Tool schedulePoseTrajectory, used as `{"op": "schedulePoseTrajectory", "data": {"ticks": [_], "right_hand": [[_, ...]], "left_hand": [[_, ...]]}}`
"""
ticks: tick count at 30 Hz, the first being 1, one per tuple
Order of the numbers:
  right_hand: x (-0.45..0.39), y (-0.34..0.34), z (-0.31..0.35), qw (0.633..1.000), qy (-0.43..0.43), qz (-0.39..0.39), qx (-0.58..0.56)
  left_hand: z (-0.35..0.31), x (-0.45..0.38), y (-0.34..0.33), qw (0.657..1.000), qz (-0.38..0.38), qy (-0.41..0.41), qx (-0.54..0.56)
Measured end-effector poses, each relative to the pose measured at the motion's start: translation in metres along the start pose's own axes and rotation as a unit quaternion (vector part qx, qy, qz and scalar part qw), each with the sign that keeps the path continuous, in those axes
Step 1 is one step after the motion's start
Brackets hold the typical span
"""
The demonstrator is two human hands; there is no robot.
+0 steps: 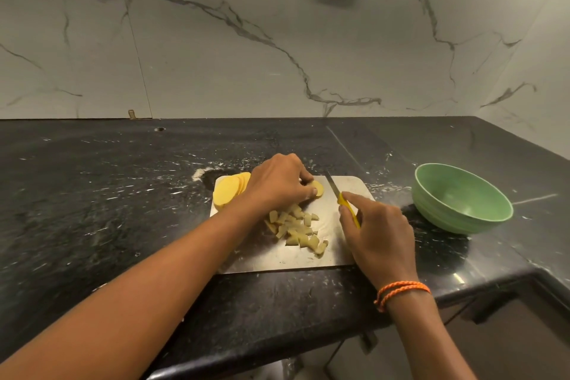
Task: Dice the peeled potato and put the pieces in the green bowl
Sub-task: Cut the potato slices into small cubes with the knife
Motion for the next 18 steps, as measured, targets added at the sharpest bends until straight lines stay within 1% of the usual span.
{"op": "schedulePoseTrajectory", "data": {"ticks": [4, 6, 9, 14, 18], "right_hand": [[0.000, -0.011, 0.008, 0.999, 0.028, 0.031, 0.014], [-0.001, -0.017, 0.007, 0.998, 0.025, 0.054, 0.018], [-0.002, -0.021, 0.008, 0.997, 0.025, 0.066, 0.017], [0.013, -0.005, 0.006, 0.998, 0.017, 0.061, 0.002], [0.027, 0.018, 0.003, 0.999, 0.011, 0.036, -0.017]], "left_hand": [[0.000, -0.002, -0.002, 1.000, 0.003, -0.014, -0.011], [-0.001, -0.002, -0.004, 1.000, 0.003, -0.017, -0.019], [-0.001, -0.001, -0.005, 0.999, -0.010, -0.015, -0.035], [-0.003, 0.001, -0.008, 0.998, -0.035, -0.001, -0.052], [-0.002, 0.002, -0.005, 0.998, -0.027, -0.009, -0.048]]}}
Point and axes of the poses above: each hand's wrist, its own x-axis away from the middle knuckle, its own y-axis out of the back of the hand, z = x × y, the point moved 3 cm from there along -x, towards the middle knuckle, and after that the axes turned 14 degrees about -z, right-handed, at the moved point
